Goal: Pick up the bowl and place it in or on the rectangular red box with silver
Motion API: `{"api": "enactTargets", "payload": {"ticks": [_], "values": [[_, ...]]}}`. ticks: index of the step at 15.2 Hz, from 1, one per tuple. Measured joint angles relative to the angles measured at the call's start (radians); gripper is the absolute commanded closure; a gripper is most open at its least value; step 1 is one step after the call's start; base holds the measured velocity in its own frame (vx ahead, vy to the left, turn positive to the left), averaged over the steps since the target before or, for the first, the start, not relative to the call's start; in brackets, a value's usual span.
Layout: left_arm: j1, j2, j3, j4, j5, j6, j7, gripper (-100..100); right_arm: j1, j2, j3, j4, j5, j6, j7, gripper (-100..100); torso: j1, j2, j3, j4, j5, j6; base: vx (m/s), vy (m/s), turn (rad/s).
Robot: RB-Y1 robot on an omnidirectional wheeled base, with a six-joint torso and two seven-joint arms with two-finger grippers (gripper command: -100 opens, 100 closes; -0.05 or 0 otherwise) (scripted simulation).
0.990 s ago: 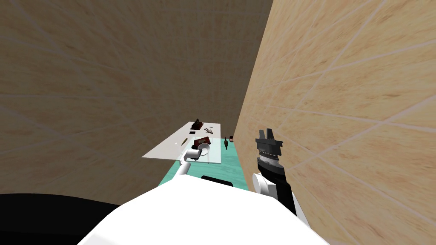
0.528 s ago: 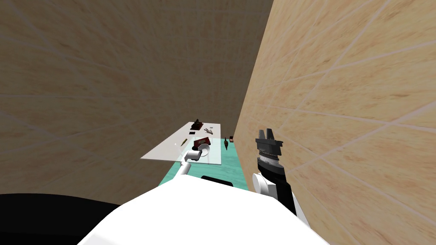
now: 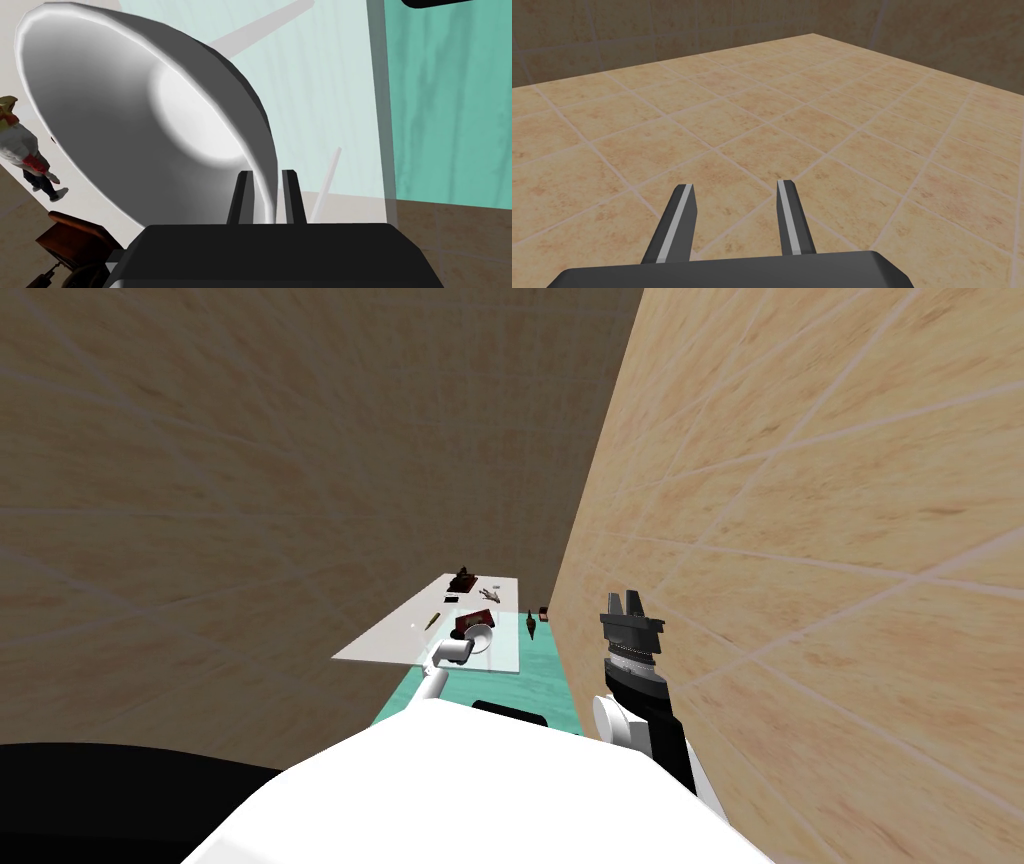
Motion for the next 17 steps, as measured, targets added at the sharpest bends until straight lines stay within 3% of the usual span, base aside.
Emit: {"api": "enactTargets", "payload": {"ticks": [1, 5, 9, 17], "values": [[0.000, -0.001, 0.000, -0.005, -0.001, 0.006, -0.001, 100, 0.000, 0.000, 0.000, 0.000, 0.000, 0.000, 0.000, 0, 0.000, 0.000, 0.000, 0.000, 0.000, 0.000, -0.028, 0.001, -0.051], [-0.032, 0.056, 0.018, 0.012, 0.007, 0.012, -0.008, 100, 0.000, 0.000, 0.000, 0.000, 0.000, 0.000, 0.000, 0, 0.005, -0.001, 0.000, 0.001, 0.000, -0.001, -0.036, 0.026, -0.065], [-0.095, 0.099, 0.055, 0.030, 0.019, 0.037, -0.020, 100, 0.000, 0.000, 0.000, 0.000, 0.000, 0.000, 0.000, 0, 0.007, -0.001, 0.001, 0.002, 0.000, 0.000, -0.049, 0.055, -0.121], [-0.231, 0.127, 0.141, 0.081, 0.053, 0.086, -0.052, 100, 0.000, 0.000, 0.000, 0.000, 0.000, 0.000, 0.000, 0, 0.006, 0.002, 0.003, 0.005, 0.000, 0.001, -0.052, 0.053, -0.105]]}}
